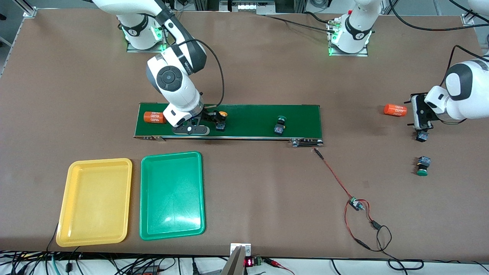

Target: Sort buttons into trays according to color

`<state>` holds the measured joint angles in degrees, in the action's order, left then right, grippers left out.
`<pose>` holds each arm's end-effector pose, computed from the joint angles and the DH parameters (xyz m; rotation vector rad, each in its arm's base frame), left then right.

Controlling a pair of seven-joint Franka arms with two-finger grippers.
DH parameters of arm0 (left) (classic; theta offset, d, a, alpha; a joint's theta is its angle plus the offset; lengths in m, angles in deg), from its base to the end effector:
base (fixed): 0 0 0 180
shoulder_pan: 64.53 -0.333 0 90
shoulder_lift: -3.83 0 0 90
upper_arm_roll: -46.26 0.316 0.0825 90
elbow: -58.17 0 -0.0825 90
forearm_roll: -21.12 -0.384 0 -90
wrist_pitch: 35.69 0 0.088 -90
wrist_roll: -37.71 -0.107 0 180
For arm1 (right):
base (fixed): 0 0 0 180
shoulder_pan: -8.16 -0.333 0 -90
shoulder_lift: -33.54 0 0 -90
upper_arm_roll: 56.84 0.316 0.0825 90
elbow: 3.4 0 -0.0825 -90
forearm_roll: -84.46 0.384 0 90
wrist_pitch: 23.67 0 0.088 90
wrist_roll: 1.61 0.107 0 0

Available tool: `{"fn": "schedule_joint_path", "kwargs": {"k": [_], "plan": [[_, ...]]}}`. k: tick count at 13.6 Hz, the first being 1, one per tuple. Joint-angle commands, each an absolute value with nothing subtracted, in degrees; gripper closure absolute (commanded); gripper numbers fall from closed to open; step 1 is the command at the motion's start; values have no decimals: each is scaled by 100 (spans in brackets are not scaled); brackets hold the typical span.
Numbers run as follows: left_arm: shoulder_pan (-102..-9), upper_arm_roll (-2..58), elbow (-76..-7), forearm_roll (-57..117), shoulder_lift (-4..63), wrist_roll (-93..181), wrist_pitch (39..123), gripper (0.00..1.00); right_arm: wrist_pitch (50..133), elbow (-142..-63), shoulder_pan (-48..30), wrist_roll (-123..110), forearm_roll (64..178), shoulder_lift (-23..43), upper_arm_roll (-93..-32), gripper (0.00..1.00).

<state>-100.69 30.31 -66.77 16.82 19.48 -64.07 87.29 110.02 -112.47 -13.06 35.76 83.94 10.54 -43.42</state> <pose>0.4917 0.1831 0.2474 2.1233 -1.9294 -0.1831 0.5239 0.3519 0.2975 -3.0493 0.0934 0.0268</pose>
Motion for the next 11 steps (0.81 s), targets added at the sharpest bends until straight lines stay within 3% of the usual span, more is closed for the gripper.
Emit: {"fn": "schedule_joint_path", "kwargs": {"k": [1,5,11], "plan": [[-10223,2929,-6996,1576,1903,-7056,9121,0,10870,-11142,-1381,3635,8305,998,-4418,0],[-10514,2929,-7428,1576,1903,-7468,9667,0,10712,-11142,-1390,3644,8288,972,-4488,0],[-10681,2929,-7674,1593,1912,-7514,9703,0,10659,-11142,-1451,3679,8279,910,-4558,0]]}}
